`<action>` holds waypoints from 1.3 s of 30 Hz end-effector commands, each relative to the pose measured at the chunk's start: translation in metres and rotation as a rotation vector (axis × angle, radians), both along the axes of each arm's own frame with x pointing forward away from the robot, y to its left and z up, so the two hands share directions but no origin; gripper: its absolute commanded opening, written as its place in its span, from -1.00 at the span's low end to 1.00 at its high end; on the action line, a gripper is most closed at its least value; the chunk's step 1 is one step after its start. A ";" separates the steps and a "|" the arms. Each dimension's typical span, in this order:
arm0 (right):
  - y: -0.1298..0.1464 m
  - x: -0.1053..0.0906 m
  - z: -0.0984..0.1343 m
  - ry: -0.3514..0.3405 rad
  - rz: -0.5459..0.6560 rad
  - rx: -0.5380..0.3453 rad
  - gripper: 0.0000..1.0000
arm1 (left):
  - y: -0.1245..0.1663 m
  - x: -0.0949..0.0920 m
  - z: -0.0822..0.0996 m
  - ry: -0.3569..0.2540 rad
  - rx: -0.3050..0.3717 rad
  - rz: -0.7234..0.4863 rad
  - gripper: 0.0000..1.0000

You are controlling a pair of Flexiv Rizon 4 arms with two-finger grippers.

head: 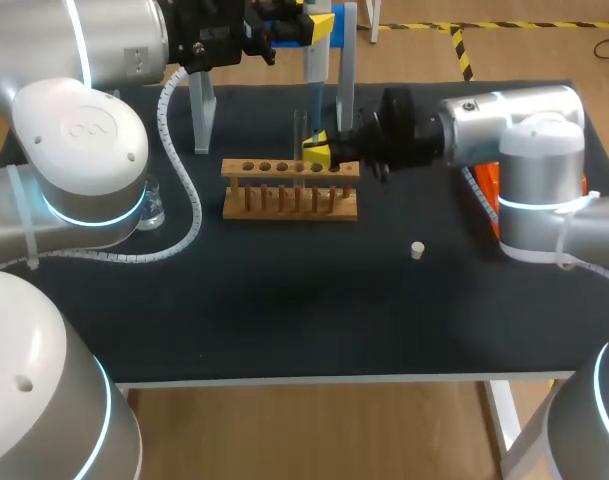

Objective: Invert the test tube, pick up the pipette, mount the tip to pipette, aspirate from beaker and dispense into the tube, eject the tip, return the pipette, and cap with the stopper.

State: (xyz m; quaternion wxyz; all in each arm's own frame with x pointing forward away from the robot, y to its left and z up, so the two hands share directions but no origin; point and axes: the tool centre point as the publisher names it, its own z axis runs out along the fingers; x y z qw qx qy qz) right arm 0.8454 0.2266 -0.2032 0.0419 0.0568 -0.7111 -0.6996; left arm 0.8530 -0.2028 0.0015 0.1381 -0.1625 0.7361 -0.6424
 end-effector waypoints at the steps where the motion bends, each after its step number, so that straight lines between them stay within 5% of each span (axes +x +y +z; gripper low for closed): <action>1: -0.004 -0.001 0.002 -0.001 -0.006 -0.002 -1.00 | 0.000 0.001 0.000 0.001 0.001 -0.002 -1.00; 39: 0.002 -0.004 0.027 0.004 0.012 0.028 -1.00 | 0.000 0.001 0.000 0.001 0.001 -0.002 -1.00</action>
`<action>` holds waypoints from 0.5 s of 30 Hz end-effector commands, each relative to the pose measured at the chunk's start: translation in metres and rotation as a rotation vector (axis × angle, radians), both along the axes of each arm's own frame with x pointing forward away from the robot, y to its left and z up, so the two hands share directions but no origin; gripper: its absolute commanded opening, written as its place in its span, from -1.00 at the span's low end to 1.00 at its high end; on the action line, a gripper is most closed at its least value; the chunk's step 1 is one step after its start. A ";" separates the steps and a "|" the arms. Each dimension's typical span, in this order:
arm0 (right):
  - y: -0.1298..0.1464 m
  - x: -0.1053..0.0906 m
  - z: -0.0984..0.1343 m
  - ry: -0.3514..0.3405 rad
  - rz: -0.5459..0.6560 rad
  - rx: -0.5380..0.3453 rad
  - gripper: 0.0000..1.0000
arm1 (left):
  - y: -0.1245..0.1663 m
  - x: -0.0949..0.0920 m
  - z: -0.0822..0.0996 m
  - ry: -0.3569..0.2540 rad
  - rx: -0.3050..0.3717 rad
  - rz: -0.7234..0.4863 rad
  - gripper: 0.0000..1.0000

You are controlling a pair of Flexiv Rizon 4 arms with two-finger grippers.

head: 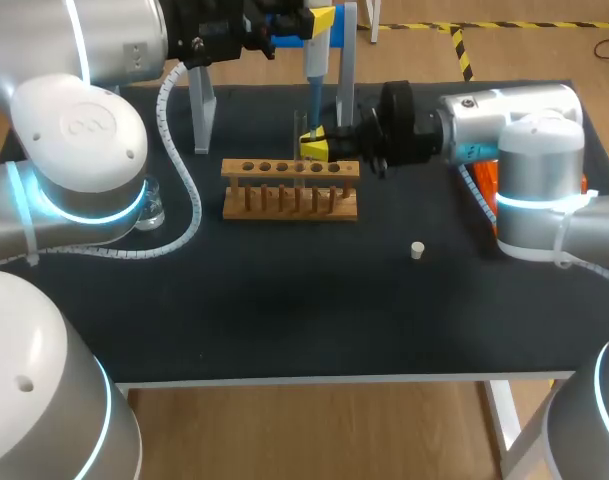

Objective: Invert the test tube, pick up the pipette, mount the tip to pipette, aspirate from beaker and dispense into the tube, eject the tip, return the pipette, and cap with the stopper.

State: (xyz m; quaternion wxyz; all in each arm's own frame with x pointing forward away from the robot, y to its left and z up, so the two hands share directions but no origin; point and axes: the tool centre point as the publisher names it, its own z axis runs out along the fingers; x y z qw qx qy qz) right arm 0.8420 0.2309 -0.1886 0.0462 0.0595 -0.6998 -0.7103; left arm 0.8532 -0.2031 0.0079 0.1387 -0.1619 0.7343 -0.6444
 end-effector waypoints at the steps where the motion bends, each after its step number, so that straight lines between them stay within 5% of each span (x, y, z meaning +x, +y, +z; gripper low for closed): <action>1: -0.002 -0.001 0.014 -0.002 0.003 -0.003 -1.00 | 0.000 0.001 -0.006 0.004 0.006 -0.001 -1.00; 15: -0.006 -0.004 0.034 -0.030 0.008 0.001 -1.00 | 0.000 0.001 -0.006 0.004 0.006 -0.001 -1.00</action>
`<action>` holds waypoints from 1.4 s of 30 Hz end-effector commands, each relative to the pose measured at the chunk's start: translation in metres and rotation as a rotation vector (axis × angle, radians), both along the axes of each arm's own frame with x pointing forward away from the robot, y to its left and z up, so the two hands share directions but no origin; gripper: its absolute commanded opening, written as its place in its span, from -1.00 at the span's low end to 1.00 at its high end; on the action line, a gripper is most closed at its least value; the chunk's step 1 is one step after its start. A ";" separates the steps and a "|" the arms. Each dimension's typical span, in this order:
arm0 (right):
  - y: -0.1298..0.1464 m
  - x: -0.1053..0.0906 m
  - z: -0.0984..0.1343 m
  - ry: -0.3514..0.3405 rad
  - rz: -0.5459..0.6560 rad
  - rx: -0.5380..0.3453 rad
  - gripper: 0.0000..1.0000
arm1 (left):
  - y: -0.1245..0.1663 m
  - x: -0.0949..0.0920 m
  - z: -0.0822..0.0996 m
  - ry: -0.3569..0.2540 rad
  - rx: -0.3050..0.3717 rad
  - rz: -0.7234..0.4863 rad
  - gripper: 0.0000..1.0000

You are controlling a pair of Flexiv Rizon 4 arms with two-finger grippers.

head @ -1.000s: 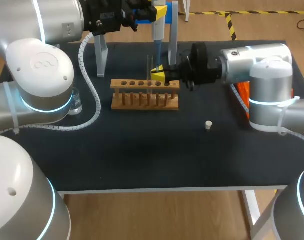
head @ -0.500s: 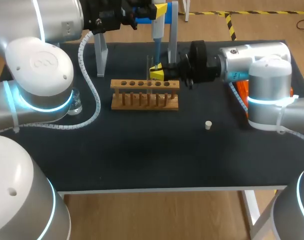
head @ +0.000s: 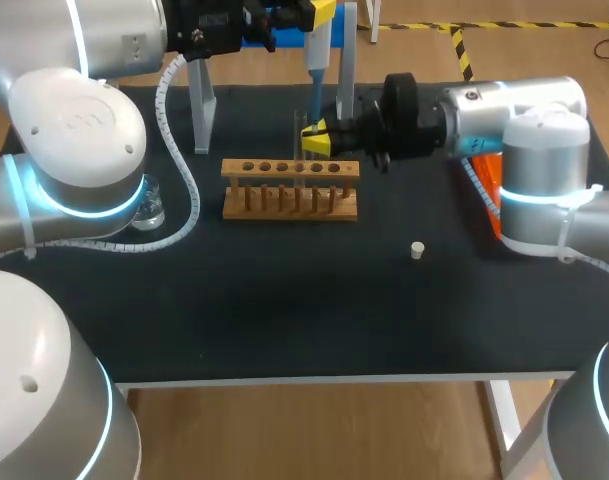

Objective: Invert the test tube, pick up the pipette, mount the tip to pipette, aspirate from beaker and dispense into the tube, eject the tip, return the pipette, and cap with the stopper.

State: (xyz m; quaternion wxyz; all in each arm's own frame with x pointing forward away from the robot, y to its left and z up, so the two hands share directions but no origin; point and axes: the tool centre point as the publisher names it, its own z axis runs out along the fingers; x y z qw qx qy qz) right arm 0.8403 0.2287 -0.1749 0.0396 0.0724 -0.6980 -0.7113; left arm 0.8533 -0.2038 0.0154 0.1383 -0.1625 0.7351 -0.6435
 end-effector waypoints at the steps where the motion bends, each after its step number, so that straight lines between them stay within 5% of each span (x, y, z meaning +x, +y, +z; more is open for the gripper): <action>1: -0.003 -0.002 0.021 -0.004 -0.001 -0.005 -1.00 | 0.001 0.001 -0.014 0.002 0.003 -0.002 -1.00; 5: -0.003 -0.002 0.012 0.008 -0.005 -0.019 -0.99 | 0.001 0.001 -0.014 0.002 0.003 -0.002 -1.00; 6: -0.003 -0.003 0.008 0.017 -0.009 -0.024 -0.29 | 0.001 0.001 -0.014 0.002 0.003 -0.002 -1.00; 7: -0.003 -0.003 0.006 0.021 -0.011 -0.024 0.18 | 0.001 0.001 -0.014 0.002 0.003 -0.002 -1.00; 8: -0.003 -0.003 0.003 0.025 -0.012 -0.026 1.00 | 0.001 0.001 -0.014 0.002 0.003 -0.002 -1.00; 17: -0.031 -0.020 -0.023 0.049 -0.018 -0.077 1.00 | 0.001 0.001 -0.014 0.002 0.003 -0.002 -1.00; 31: -0.156 -0.091 -0.062 0.050 -0.130 -0.201 1.00 | 0.001 0.001 -0.014 0.002 0.003 -0.002 -1.00; 42: -0.173 -0.108 -0.060 0.029 -0.137 -0.210 1.00 | 0.001 0.001 -0.014 0.002 0.003 -0.002 -1.00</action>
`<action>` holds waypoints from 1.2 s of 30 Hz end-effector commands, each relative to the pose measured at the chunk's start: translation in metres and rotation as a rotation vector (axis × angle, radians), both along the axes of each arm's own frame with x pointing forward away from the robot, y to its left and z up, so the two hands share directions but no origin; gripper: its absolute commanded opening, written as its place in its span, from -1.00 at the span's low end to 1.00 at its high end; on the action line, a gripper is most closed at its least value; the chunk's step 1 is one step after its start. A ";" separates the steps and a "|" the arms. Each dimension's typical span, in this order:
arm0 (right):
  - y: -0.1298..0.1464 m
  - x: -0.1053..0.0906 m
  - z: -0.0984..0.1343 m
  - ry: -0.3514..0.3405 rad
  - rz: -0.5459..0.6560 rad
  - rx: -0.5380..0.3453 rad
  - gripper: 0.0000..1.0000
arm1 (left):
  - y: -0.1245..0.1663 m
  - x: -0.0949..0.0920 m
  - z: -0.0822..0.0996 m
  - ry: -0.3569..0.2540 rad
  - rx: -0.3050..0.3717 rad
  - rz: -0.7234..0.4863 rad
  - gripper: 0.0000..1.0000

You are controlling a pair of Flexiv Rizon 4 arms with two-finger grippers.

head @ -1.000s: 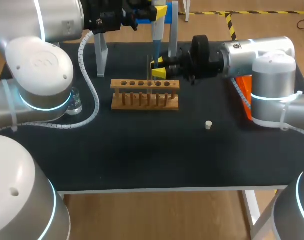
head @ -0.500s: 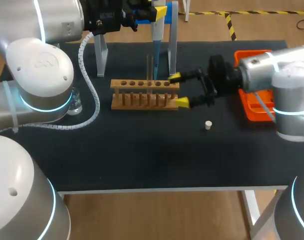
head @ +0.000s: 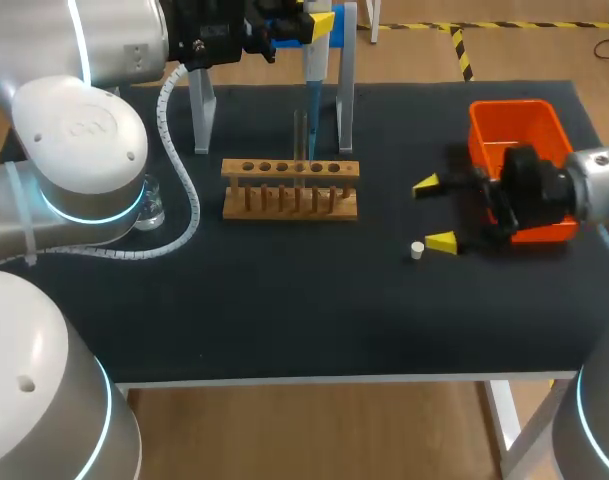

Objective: Invert the test tube, pick up the pipette, mount the tip to pipette, aspirate from beaker and dispense into the tube, eject the tip, return the pipette, and cap with the stopper.

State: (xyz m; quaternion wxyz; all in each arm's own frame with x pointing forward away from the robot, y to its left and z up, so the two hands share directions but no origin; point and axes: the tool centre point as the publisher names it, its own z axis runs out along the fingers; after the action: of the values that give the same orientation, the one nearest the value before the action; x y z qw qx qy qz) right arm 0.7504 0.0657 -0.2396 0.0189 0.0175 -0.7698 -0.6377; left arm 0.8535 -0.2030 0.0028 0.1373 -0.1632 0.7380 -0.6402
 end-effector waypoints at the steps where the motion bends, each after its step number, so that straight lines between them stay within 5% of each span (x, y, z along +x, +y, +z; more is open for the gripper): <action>1: -0.010 -0.018 0.005 -0.006 -0.026 -0.004 1.00 | 0.000 0.000 -0.001 -0.003 -0.005 -0.002 -1.00; 22: -0.010 -0.018 0.005 -0.006 -0.026 -0.004 1.00 | 0.000 0.000 -0.001 -0.003 -0.005 -0.002 -1.00; 36: -0.010 -0.018 0.005 -0.006 -0.026 -0.004 1.00 | 0.137 0.042 -0.028 0.000 0.017 0.278 -1.00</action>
State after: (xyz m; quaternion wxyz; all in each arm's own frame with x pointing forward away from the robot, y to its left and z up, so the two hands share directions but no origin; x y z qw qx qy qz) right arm 0.7339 0.0565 -0.2357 0.0089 0.0100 -0.7704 -0.6374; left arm 0.9117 -0.0996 -0.0237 0.2270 -0.2636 0.7120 -0.6099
